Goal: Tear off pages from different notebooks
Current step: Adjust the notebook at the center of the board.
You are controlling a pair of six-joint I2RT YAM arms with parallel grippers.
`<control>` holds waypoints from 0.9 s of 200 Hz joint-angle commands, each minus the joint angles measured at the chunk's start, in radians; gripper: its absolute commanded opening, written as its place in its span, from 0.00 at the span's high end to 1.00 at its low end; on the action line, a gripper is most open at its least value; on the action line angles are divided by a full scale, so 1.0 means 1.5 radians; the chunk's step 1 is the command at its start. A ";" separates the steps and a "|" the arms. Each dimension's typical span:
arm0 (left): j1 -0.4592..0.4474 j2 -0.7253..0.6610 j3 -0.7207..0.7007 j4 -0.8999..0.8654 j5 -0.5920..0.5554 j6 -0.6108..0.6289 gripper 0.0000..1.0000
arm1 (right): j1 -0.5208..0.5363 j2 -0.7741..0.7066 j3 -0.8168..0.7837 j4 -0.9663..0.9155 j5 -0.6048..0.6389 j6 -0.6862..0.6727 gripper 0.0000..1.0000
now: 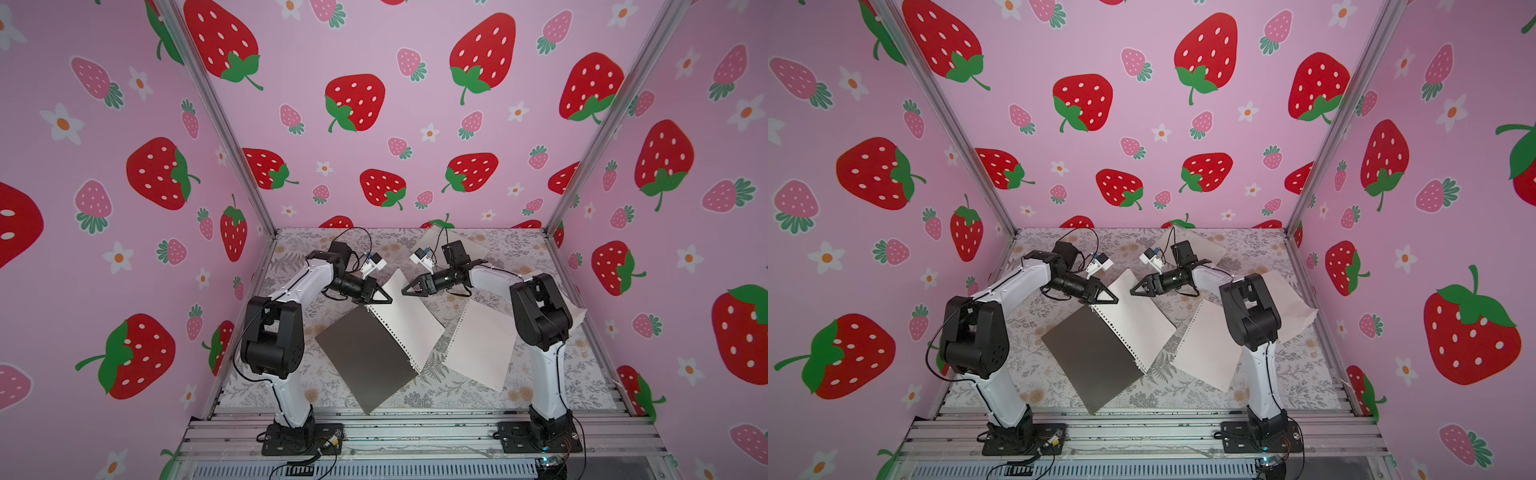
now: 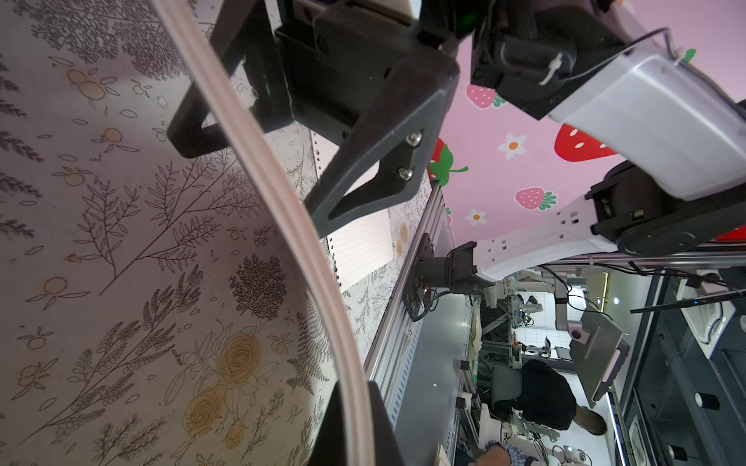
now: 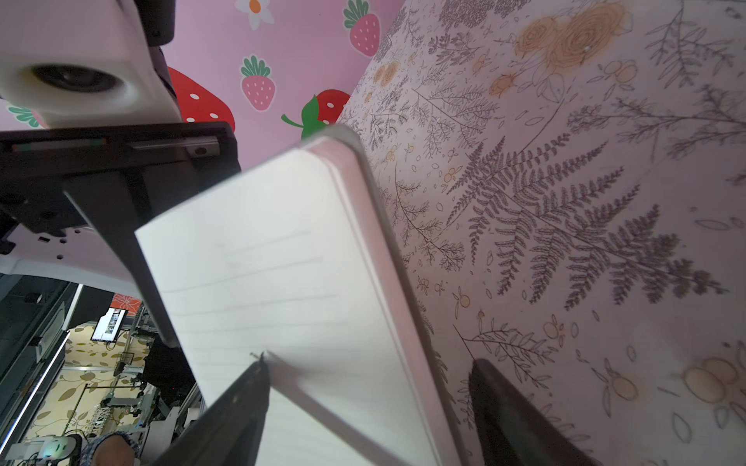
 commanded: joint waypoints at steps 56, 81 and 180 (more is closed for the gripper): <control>0.000 -0.023 0.069 -0.035 0.105 0.046 1.00 | -0.004 -0.019 -0.019 0.047 -0.141 0.026 0.22; 0.000 -0.019 0.081 -0.049 0.135 0.055 1.00 | 0.010 -0.022 -0.031 0.116 -0.176 0.071 0.23; 0.014 0.035 0.090 -0.077 0.135 0.084 1.00 | 0.006 -0.087 -0.117 0.258 -0.238 0.188 0.93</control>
